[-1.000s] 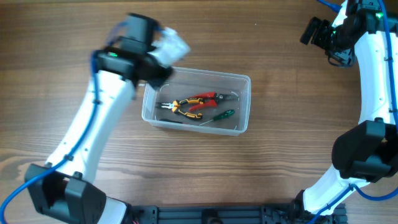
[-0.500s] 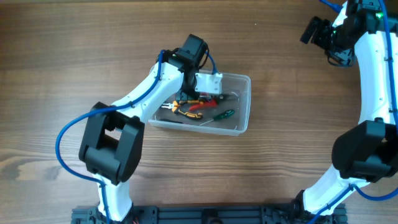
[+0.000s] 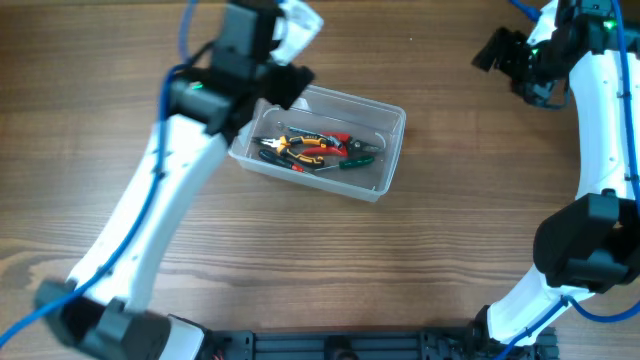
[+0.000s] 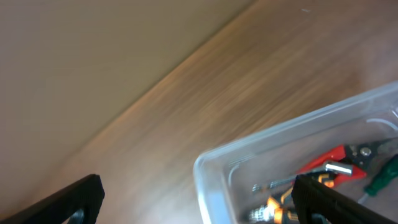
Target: Pack container
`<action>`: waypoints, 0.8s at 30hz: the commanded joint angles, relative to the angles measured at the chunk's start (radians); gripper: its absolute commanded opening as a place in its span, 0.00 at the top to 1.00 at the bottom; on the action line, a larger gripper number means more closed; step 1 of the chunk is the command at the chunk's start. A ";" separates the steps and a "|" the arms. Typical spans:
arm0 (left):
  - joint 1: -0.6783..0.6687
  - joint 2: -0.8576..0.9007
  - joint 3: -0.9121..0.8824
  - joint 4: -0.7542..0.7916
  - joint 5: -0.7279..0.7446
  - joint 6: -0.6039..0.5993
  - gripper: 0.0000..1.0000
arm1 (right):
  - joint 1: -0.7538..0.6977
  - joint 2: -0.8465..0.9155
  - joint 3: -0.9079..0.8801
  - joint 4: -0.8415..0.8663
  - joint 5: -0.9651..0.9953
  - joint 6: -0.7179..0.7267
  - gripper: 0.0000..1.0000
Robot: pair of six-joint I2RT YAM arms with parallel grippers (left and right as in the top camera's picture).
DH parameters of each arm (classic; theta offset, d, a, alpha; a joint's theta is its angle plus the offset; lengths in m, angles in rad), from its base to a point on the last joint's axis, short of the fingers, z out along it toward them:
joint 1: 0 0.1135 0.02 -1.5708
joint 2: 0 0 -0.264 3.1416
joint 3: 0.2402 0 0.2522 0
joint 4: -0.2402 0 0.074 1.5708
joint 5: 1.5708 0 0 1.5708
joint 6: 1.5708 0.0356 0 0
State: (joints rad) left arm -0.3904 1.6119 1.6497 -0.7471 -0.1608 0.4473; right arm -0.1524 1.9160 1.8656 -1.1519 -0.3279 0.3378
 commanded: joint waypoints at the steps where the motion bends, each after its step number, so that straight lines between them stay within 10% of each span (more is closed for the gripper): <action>1: 0.150 -0.035 0.006 -0.169 0.019 -0.224 0.00 | 0.096 0.018 -0.029 -0.072 -0.126 0.024 0.73; 2: 0.202 -0.023 0.006 -0.231 0.069 -0.224 0.00 | 0.126 0.018 -0.035 -0.091 -0.104 0.033 0.95; 9: 0.525 0.114 0.005 -0.313 0.338 -0.224 0.07 | 0.353 0.018 -0.132 -0.120 0.047 0.115 0.96; 24: 0.539 0.441 0.005 -0.357 0.441 -0.223 0.16 | 0.373 0.018 -0.261 -0.031 0.205 -0.076 0.96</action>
State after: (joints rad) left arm 0.1524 2.0388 1.6558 -1.1038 0.2535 0.2256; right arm 0.2298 1.9167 1.6096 -1.1824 -0.1940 0.2848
